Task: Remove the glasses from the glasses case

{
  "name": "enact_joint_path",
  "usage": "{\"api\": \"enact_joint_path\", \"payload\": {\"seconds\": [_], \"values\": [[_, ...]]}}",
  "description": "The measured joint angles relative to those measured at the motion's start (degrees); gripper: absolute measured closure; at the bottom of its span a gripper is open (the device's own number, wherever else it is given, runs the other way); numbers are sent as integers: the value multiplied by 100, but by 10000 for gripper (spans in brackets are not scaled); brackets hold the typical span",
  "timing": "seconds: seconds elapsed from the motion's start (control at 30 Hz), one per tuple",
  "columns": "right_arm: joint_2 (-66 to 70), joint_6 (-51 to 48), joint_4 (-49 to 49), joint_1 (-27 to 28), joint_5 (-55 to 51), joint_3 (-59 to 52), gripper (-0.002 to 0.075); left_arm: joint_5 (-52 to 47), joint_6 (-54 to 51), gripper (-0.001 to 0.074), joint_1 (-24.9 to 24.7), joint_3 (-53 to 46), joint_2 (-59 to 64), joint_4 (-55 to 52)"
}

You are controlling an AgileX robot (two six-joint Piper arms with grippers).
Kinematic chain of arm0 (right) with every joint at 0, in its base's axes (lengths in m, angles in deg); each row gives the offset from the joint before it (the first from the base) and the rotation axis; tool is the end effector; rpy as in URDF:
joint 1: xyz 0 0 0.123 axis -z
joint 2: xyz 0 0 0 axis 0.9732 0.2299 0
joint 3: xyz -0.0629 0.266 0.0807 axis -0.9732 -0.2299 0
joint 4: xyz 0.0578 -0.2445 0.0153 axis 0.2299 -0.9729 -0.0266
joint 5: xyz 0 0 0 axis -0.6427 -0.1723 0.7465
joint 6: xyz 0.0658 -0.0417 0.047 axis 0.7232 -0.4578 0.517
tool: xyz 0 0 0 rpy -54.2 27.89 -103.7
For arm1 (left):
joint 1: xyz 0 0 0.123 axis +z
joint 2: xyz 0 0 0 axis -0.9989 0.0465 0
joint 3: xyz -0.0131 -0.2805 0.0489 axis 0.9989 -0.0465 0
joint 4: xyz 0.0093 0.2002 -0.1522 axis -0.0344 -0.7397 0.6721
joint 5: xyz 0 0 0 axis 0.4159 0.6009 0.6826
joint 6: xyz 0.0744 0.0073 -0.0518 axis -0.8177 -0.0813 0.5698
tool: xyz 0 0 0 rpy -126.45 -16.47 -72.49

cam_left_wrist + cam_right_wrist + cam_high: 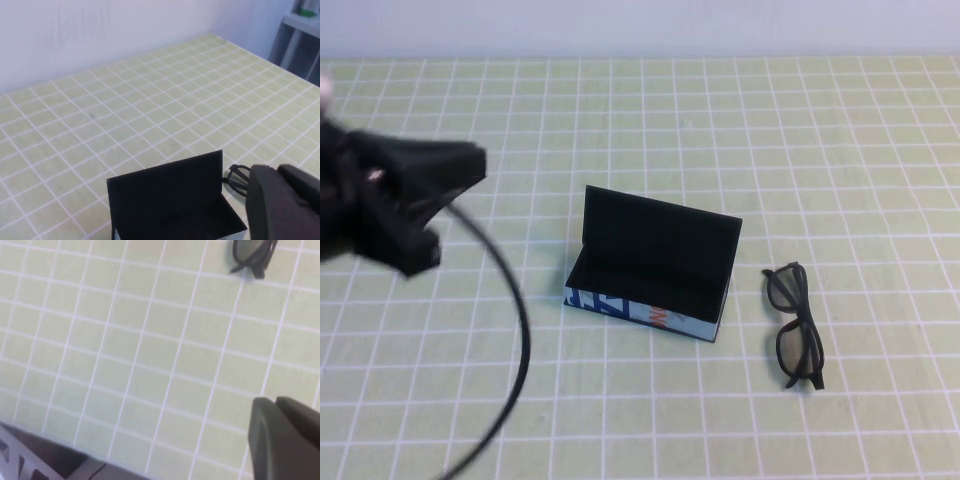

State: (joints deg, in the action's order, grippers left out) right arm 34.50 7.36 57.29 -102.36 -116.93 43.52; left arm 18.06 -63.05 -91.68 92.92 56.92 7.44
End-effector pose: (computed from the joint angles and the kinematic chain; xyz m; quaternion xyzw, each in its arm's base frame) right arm 0.0997 0.0620 0.3242 -0.1074 0.9478 0.1649 0.2509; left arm 0.1975 -0.0759 0.3559 0.2822 0.7421 -0.2788 0.5404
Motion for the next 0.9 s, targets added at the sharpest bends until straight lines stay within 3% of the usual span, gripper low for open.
{"api": "enact_joint_path", "payload": {"seconds": [0.27, 0.5, 0.7, 0.9], "values": [[-3516, 78, 285, 0, -282, -1269, 742, 1091, 208, 739, 0, -1717, -2914, 155], [-4411, -32, 404, 0, -162, -1599, 742, 1677, 631, 739, 0, -2882, -4524, 172], [-4414, -1119, 1106, 0, 1755, -2005, 742, 2103, 16, 739, 0, -3733, -4778, 172], [-4414, -1836, 1372, 0, 3752, -2638, 742, 3203, -77, 739, 0, -4554, -4783, 216]]}}
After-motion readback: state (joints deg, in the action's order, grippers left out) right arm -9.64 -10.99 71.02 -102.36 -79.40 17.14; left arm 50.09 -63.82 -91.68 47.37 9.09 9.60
